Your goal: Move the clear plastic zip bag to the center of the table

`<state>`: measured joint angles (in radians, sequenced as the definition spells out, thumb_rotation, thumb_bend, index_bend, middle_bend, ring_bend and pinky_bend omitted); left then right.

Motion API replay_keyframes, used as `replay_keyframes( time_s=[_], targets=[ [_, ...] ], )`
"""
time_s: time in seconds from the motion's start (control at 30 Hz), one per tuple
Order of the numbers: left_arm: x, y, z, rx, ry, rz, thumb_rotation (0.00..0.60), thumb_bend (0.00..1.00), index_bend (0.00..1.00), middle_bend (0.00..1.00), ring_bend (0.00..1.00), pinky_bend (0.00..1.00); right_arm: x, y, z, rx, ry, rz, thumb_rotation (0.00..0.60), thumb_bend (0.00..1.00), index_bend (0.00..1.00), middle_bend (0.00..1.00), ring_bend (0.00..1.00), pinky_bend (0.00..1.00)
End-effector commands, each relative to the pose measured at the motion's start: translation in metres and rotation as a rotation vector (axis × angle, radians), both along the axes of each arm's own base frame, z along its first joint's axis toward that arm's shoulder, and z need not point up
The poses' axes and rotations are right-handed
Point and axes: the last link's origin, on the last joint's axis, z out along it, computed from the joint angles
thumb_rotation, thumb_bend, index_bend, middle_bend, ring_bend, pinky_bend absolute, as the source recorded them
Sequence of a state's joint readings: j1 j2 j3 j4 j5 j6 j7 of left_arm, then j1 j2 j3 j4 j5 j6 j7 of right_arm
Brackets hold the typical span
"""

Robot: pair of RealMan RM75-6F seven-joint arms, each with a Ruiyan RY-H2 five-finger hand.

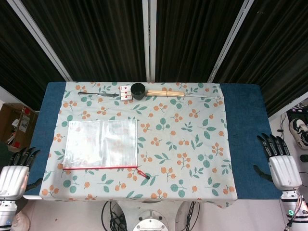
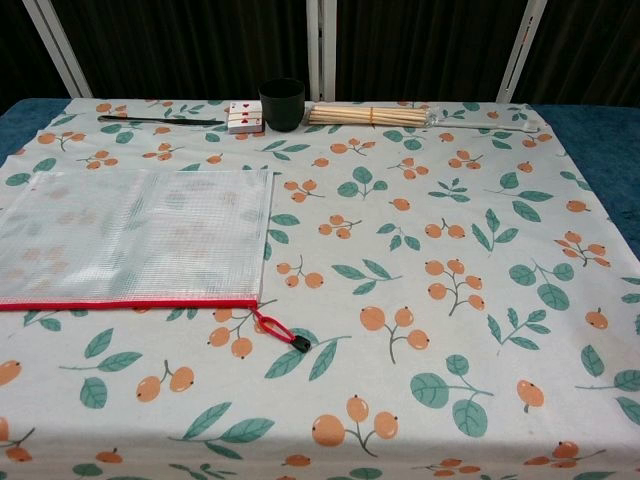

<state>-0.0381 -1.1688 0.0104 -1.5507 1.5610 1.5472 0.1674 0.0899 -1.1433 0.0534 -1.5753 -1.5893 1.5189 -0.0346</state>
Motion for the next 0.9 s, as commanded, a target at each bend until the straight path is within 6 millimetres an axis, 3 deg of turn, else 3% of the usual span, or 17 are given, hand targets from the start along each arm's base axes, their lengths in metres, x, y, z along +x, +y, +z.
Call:
replay_keyframes(
  time_s=[0.03,0.3,0.5,0.63,0.77,0.9],
  targets=[
    [0.0,-0.004,0.006,0.009,0.004,0.011,0.6,0.1,0.17,0.14,0.09,0.17,0.001,0.0,-0.001,-0.002,-0.006,0.004,0.6,0.13,0.03,0.05,0.0,0.05],
    [0.006,-0.013,0.005,-0.005,-0.017,-0.002,0.6,0.1,0.18,0.14,0.09,0.17,-0.001,0.002,0.0,0.011,-0.014,0.014,0.6,0.13,0.03,0.05,0.0,0.05],
    [0.031,0.01,-0.019,-0.084,-0.075,-0.129,0.6,0.1,0.23,0.17,0.11,0.17,0.004,0.001,0.009,-0.007,-0.011,0.047,0.6,0.13,0.03,0.05,0.0,0.05],
    [0.064,0.035,-0.042,-0.189,-0.083,-0.275,0.6,0.14,0.28,0.17,0.11,0.17,0.009,-0.001,0.013,-0.014,0.0,0.062,0.6,0.13,0.03,0.05,0.0,0.05],
    [0.113,0.058,-0.071,-0.326,-0.081,-0.447,0.6,0.22,0.38,0.17,0.11,0.17,0.013,-0.006,0.014,-0.013,0.003,0.067,0.6,0.13,0.03,0.05,0.0,0.05],
    [0.147,0.079,-0.102,-0.469,-0.048,-0.53,0.6,0.24,0.38,0.17,0.11,0.17,0.014,-0.008,0.012,-0.005,0.007,0.072,0.6,0.13,0.03,0.05,0.0,0.05]
  ],
)
